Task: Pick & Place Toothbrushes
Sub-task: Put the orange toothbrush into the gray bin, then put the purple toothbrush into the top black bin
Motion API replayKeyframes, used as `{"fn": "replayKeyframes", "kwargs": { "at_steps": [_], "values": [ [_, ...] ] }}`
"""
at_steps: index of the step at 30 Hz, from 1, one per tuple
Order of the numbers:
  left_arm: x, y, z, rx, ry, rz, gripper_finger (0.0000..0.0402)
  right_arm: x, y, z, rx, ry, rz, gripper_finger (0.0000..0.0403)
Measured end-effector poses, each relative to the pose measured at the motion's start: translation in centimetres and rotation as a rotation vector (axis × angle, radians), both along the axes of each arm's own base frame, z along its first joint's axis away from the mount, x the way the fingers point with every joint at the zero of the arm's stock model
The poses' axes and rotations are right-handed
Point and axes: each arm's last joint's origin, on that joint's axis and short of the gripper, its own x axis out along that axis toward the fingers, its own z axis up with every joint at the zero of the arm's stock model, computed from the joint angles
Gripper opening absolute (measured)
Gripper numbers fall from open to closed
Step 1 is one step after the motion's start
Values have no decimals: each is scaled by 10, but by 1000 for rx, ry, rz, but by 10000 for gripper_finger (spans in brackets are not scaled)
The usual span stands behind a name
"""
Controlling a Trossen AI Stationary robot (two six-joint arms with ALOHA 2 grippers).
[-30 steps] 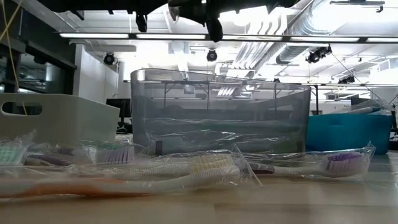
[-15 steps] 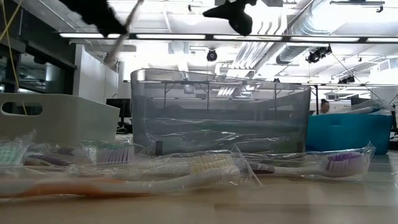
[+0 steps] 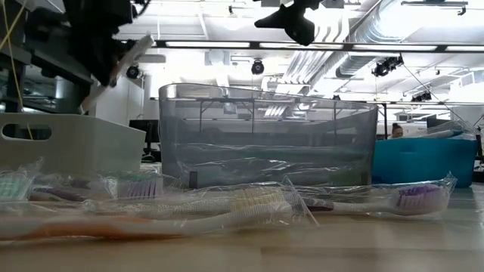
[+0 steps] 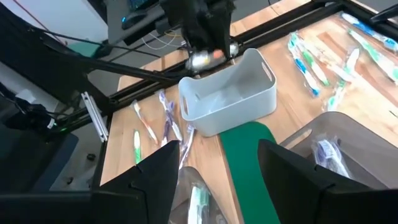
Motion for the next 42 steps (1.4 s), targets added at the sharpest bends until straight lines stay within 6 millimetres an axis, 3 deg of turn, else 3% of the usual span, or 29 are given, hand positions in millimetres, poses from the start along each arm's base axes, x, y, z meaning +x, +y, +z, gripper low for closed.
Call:
{"fn": "replayKeyframes", "kwargs": {
  "at_steps": [12,18,26,29,37,42],
  "values": [
    [25,9,-40,87,351,-334,15,0,0,-1,1,14,-5,211],
    [35,11,-51,134,419,-433,15,0,0,-1,1,14,-6,211],
    [42,-3,-55,250,464,-586,16,0,0,-1,1,14,-6,211],
    [44,-8,-55,282,467,-603,46,0,0,-1,1,14,-6,211],
    [44,-15,-55,287,473,-576,180,-1,1,-2,38,26,3,211],
    [43,-15,-42,256,497,-424,207,-9,10,-5,143,112,104,211]
  ]
}}
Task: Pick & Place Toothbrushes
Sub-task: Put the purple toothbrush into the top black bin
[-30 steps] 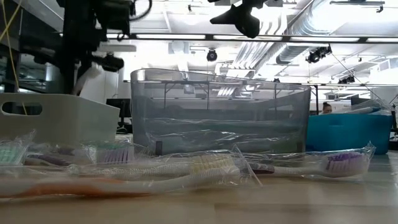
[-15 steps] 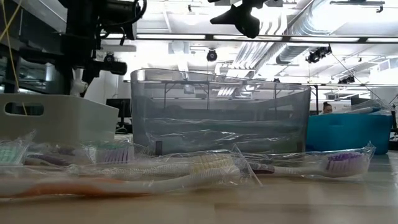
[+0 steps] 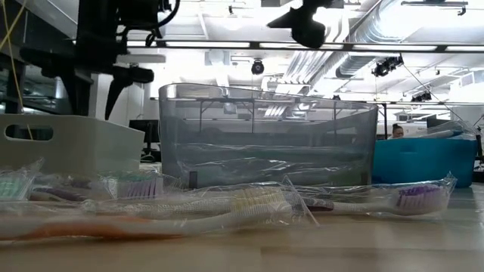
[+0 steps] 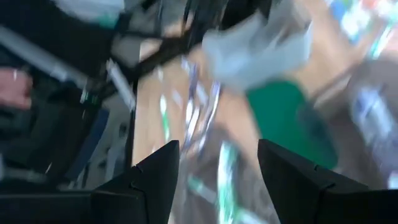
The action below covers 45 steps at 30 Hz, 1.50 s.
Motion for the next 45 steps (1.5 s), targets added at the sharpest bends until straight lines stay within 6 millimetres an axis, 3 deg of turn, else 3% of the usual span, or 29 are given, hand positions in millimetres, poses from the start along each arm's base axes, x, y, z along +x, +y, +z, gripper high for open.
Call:
{"fn": "replayKeyframes", "kwargs": {
  "at_steps": [7,11,15,20,25,31,37,45],
  "values": [
    [3,0,25,-18,-60,157,210,-18,47,-11,53,219,78,211],
    [8,0,39,-42,-126,222,211,-31,89,-16,55,305,64,211],
    [11,-1,51,-73,-189,264,211,-43,136,-24,-60,305,116,211],
    [13,-1,57,-91,-215,277,211,-55,188,-49,-227,323,185,211],
    [13,-1,57,-93,-219,282,211,-51,220,-89,-345,377,152,211],
    [13,-2,57,-133,-220,310,211,-38,247,-142,-380,431,142,211],
    [13,-4,57,-151,-221,317,211,-25,249,-183,-414,488,70,211],
    [13,-4,57,-153,-222,337,211,-19,245,-197,-427,515,40,211]
  ]
}}
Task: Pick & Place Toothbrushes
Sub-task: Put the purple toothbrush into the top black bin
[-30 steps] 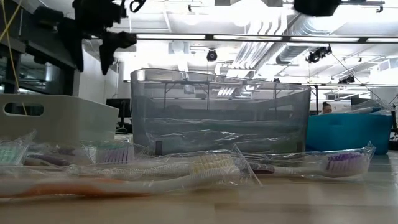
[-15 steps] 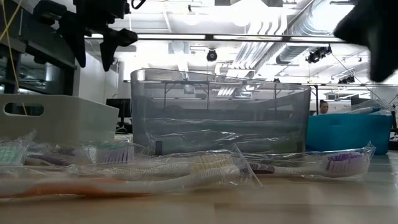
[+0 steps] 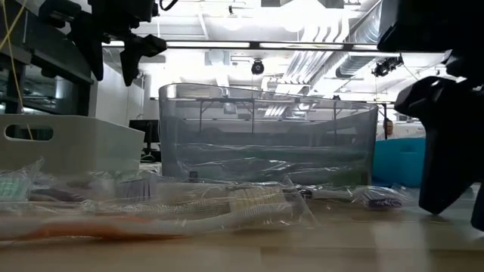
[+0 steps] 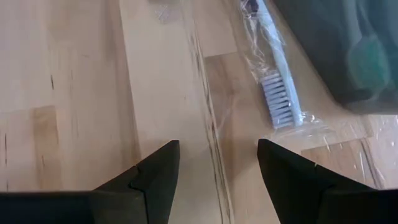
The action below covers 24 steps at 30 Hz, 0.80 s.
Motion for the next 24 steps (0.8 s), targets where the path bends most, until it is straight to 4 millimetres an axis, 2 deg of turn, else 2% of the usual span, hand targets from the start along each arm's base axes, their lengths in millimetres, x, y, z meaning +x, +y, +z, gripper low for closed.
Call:
{"fn": "replayKeyframes", "kwargs": {
  "at_steps": [9,14,24],
  "values": [
    [0,0,0,-1,0,3,211,-2,-1,11,61,-5,-51,211],
    [0,0,0,-1,0,3,211,-2,-4,13,-2,-18,-32,211],
    [0,0,0,0,0,4,211,10,-20,14,-165,-47,83,211]
  ]
}}
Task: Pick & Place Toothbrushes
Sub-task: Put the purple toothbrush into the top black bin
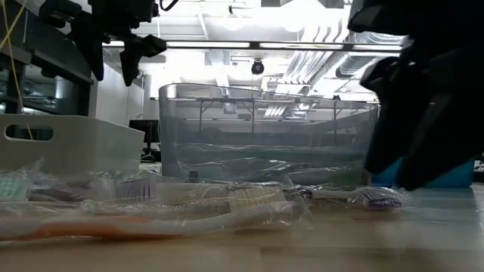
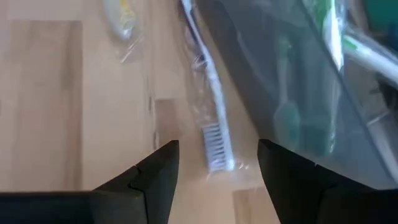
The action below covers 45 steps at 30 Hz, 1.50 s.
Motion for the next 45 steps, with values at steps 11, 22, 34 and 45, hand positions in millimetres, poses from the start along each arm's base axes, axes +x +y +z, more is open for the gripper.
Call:
{"fn": "replayKeyframes", "kwargs": {
  "at_steps": [11,22,34,45],
  "values": [
    [0,0,0,0,0,0,211,10,-13,-1,-60,6,38,211],
    [0,0,0,0,1,0,211,9,-12,-1,-17,37,65,211],
    [0,0,0,0,2,0,211,8,-7,-10,-6,68,89,210],
    [0,0,0,0,3,0,211,8,-6,-10,48,67,46,114]
  ]
}}
